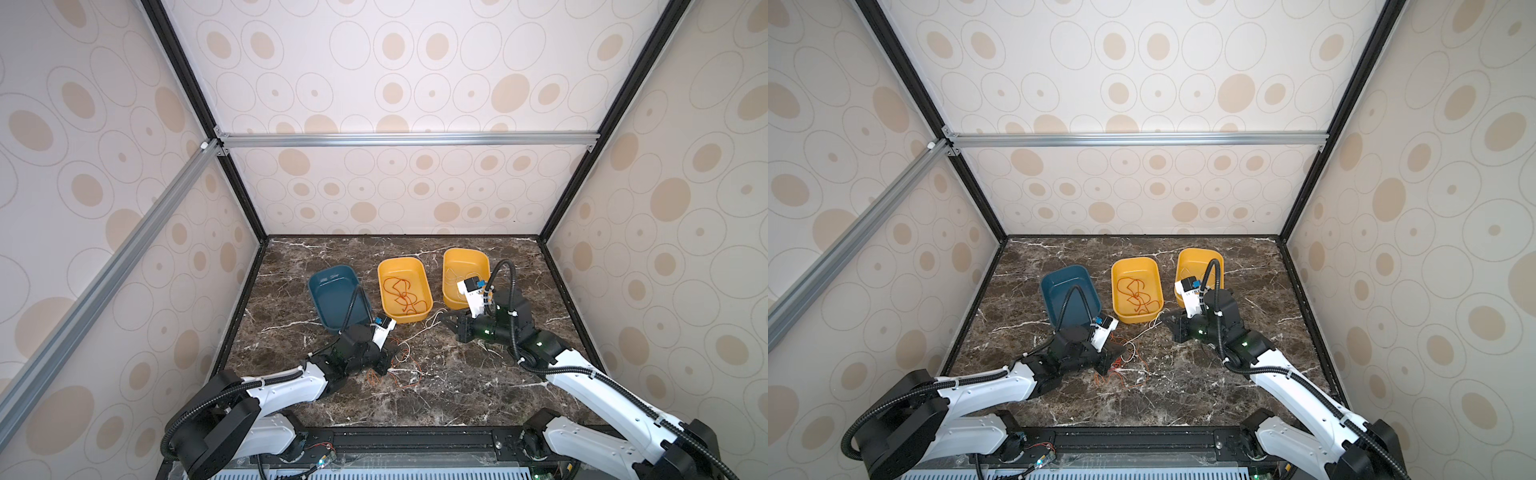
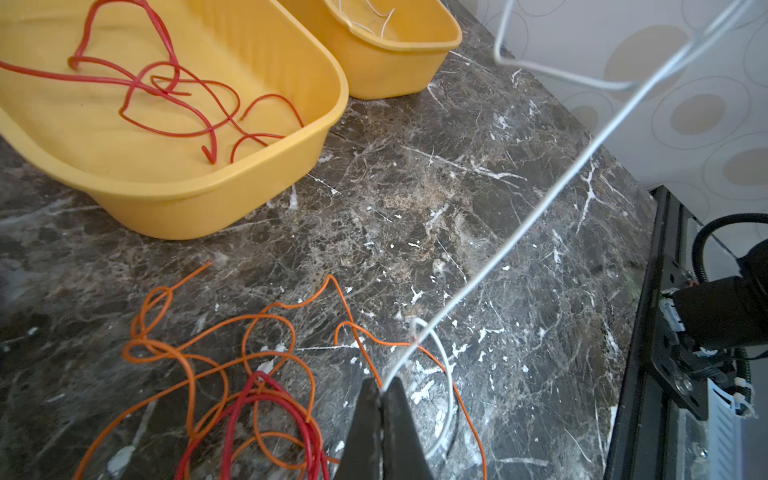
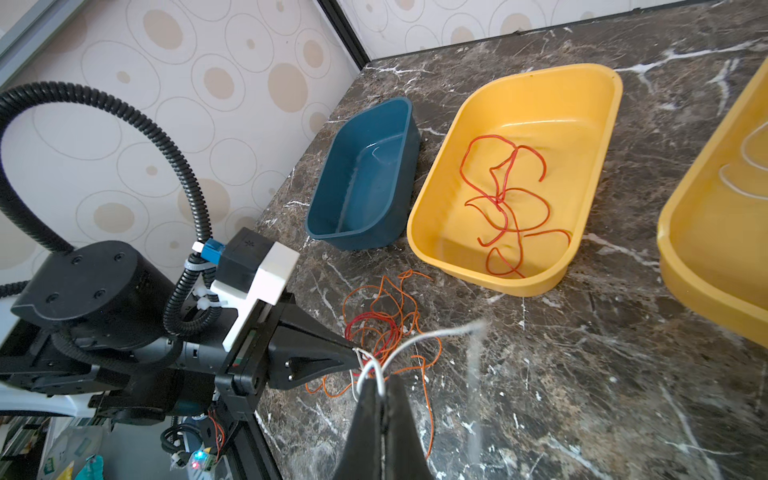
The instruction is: Untangle the cables
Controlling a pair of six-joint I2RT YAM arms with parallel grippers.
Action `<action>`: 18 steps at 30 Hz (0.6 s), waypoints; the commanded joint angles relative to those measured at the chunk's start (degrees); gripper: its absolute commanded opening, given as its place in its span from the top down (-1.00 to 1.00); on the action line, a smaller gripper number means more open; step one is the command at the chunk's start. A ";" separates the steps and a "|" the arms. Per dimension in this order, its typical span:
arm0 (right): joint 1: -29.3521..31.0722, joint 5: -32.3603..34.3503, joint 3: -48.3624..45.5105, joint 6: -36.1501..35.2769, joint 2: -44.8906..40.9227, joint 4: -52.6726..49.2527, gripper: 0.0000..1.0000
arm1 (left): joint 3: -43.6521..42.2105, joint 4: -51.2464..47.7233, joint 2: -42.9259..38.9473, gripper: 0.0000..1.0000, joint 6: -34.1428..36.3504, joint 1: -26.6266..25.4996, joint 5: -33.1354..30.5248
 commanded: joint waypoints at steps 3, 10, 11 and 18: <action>-0.37 4.80 2.53 -3.85 -0.28 -5.31 0.88 | 1.25 -4.66 -1.92 1.00 1.80 -0.08 -2.68; -0.35 5.04 1.87 -4.07 3.62 -9.04 0.82 | 2.30 -5.01 -6.45 1.00 1.36 -0.09 -5.68; -0.35 3.85 1.72 -4.28 4.26 -9.13 0.82 | 2.60 -5.04 -7.14 1.00 1.39 -0.09 -6.65; -0.27 -12.63 -0.35 -5.34 9.14 -4.19 0.70 | 5.86 -8.82 -8.19 1.00 2.49 -0.09 -10.23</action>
